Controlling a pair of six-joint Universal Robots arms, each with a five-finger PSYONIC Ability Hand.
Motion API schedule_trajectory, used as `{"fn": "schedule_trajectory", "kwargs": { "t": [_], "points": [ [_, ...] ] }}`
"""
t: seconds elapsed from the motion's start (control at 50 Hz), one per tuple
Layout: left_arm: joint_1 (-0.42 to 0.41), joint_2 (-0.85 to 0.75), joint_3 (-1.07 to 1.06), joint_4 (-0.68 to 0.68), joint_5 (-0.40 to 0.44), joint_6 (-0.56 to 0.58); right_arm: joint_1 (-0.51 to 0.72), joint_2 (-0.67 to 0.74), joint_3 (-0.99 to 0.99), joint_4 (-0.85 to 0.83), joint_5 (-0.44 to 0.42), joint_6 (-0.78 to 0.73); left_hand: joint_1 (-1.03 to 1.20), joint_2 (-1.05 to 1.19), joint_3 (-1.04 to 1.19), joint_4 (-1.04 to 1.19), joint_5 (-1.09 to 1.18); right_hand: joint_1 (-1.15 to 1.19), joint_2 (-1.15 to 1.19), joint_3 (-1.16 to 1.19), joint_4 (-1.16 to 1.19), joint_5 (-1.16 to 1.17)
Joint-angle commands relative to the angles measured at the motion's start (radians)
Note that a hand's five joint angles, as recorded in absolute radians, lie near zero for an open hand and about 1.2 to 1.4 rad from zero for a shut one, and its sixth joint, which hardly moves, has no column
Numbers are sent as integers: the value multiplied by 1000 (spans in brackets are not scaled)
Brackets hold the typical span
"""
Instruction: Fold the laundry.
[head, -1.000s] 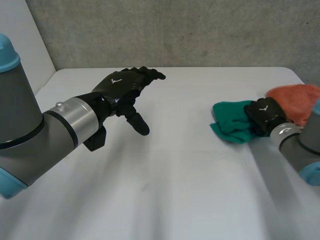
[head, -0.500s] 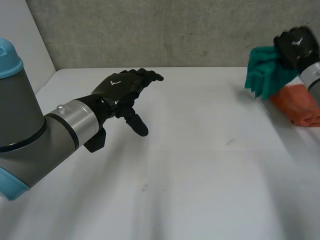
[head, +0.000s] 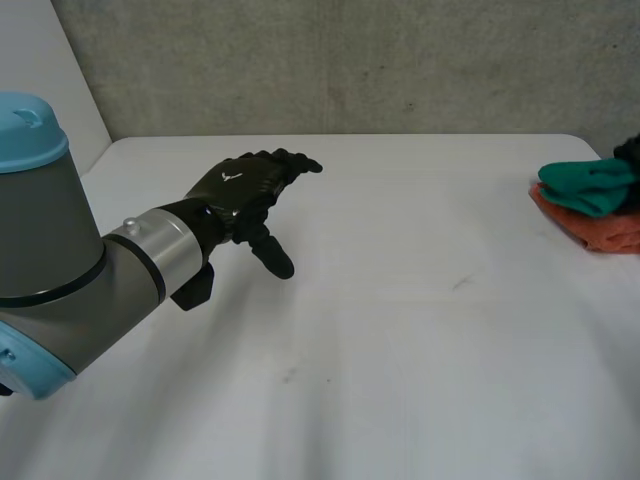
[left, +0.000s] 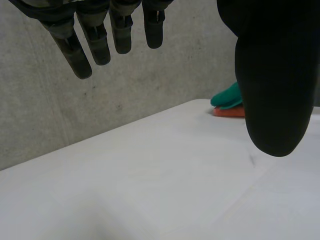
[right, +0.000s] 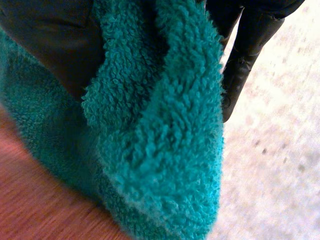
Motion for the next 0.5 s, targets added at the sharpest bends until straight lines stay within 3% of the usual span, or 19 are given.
{"fn": "schedule_trajectory", "kwargs": {
  "t": [0.02,0.04,0.12,0.34,0.42,0.5],
  "points": [
    [-2,-4,0,0,-8,1,-60,-68,152,4,-19,-12,6,-5,-12,-4,-22,219,-19,-27,-52,21],
    [-2,-4,0,0,-8,1,-71,-85,170,2,-3,-23,6,-5,-12,-4,-22,-198,-437,-445,-470,-397],
    [-3,-1,-1,-1,-8,1,-75,-143,192,5,36,-42,6,-5,-12,-4,-22,-744,-983,-990,-1015,-943],
    [-3,42,0,0,-9,-4,-68,-392,198,219,200,-59,6,-5,-12,-4,-22,-744,-983,-990,-1015,-943],
    [-3,74,2,0,-11,-4,19,-502,205,281,372,-63,3,-8,-15,-7,-25,-744,-983,-990,-1015,-943],
    [0,117,3,12,-35,-4,196,-596,233,314,546,-51,3,-8,-15,-7,-25,-744,-983,-990,-1015,-943]
  ]
}}
